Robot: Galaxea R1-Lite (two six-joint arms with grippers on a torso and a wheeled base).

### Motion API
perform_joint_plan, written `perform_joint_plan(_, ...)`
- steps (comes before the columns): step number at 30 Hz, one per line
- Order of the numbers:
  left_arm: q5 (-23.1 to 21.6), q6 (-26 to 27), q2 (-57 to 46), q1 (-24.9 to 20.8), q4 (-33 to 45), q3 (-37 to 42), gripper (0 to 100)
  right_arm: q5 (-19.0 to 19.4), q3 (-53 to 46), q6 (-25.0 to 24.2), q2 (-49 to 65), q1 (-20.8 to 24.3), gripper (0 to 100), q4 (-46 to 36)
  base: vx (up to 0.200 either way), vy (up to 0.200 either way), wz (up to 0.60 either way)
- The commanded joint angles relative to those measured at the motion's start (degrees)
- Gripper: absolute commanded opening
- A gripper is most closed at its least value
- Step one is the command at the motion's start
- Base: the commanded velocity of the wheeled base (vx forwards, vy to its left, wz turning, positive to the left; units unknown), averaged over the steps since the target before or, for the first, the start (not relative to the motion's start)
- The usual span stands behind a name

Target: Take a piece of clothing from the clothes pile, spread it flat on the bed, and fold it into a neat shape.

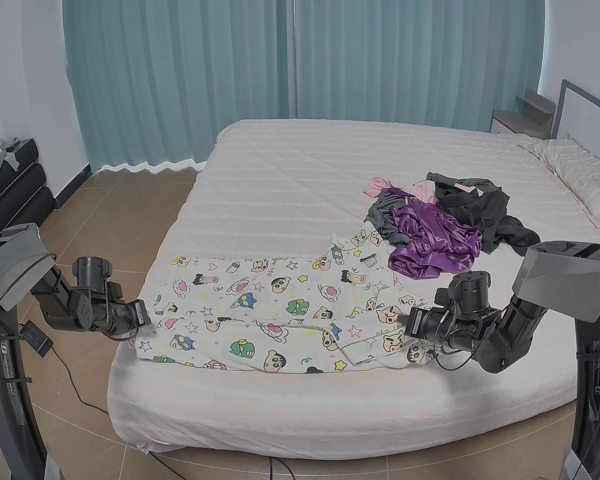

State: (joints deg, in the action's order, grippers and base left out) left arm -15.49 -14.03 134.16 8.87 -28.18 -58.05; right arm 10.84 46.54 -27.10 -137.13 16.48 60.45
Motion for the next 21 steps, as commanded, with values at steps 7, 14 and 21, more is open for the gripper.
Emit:
perform_joint_plan(7, 0.03, -0.73, 1.81, -0.26, -0.12, -1.8, 0, -1.08, 2.06, -0.06, -1.56, 0.13, 0, 0.02, 0.0, 0.0, 0.0)
perform_joint_plan(14, 0.03, -6.54, 2.69, -1.32, -2.23, -3.74, 0, -1.78, 1.97, -0.06, -2.09, -0.31, 0, -0.07, 0.0, 0.0, 0.0)
perform_joint_plan(21, 0.11, -8.03, 3.83, -1.67, -4.95, -4.53, 0, -1.96, 2.06, -0.15, -2.61, -0.31, 0, -0.07, 0.0, 0.0, 0.0)
